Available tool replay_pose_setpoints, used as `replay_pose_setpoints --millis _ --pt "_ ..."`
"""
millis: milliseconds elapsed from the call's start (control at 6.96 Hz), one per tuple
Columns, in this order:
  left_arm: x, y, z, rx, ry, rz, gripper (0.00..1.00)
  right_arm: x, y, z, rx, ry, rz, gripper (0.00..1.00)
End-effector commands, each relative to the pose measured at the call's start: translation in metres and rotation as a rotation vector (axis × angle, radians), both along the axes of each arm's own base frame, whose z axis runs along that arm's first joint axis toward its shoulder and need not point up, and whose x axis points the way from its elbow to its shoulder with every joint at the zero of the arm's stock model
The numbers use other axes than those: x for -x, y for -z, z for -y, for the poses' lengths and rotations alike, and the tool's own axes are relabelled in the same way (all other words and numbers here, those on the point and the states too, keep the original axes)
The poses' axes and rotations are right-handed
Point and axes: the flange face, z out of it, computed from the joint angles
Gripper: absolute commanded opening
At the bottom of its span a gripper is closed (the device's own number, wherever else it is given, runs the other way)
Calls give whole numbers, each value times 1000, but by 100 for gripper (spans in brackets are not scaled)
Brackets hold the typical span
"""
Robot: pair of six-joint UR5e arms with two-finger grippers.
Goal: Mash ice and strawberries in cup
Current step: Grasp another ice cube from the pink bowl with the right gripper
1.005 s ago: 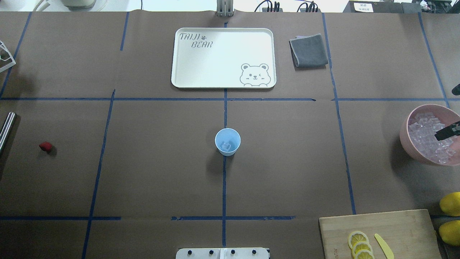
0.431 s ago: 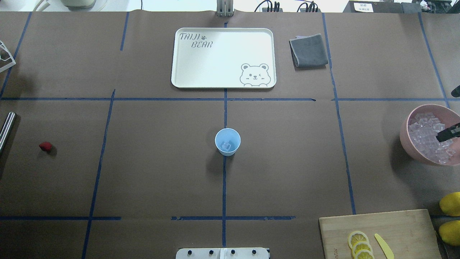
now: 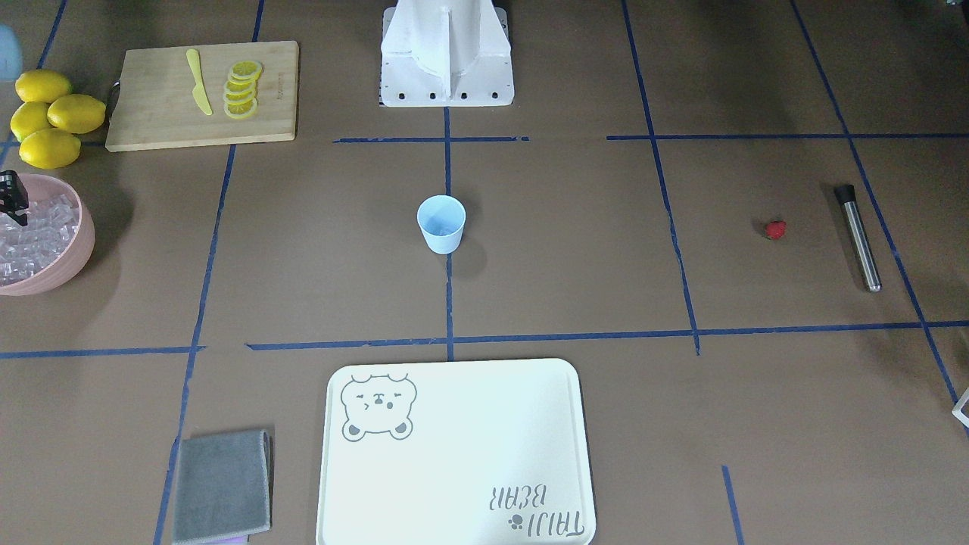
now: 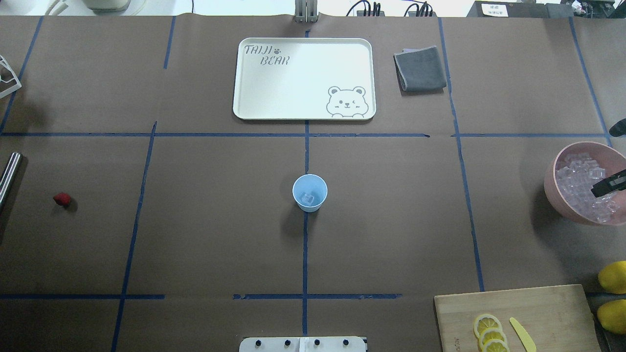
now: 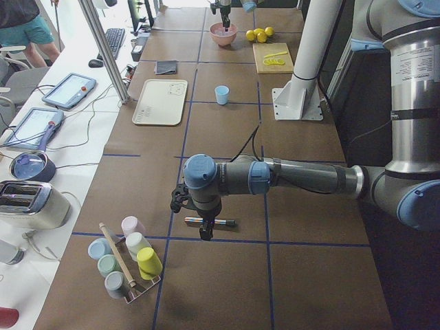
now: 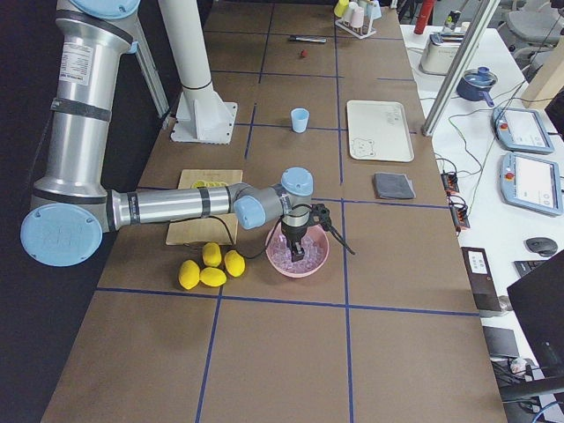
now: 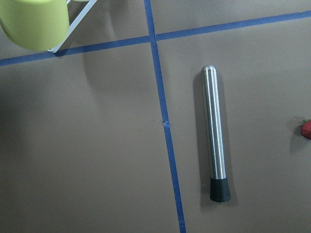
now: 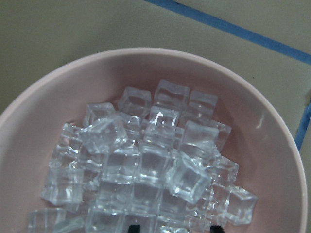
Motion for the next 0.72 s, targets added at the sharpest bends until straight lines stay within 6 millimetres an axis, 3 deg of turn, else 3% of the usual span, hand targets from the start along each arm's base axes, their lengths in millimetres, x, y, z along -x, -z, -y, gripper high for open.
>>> replay_pose_setpoints --millis 0,144,287,575 --pt "0 0 0 0 0 0 100 2 -4 -5 9 10 -5 18" --pt "-1 0 0 0 -2 0 100 2 -1 -4 5 8 -3 7" --pt "-1 0 0 0 -2 0 100 1 10 -2 -13 6 8 5" --pt "0 1 0 -3 0 0 100 -11 65 10 -78 -45 49 6"
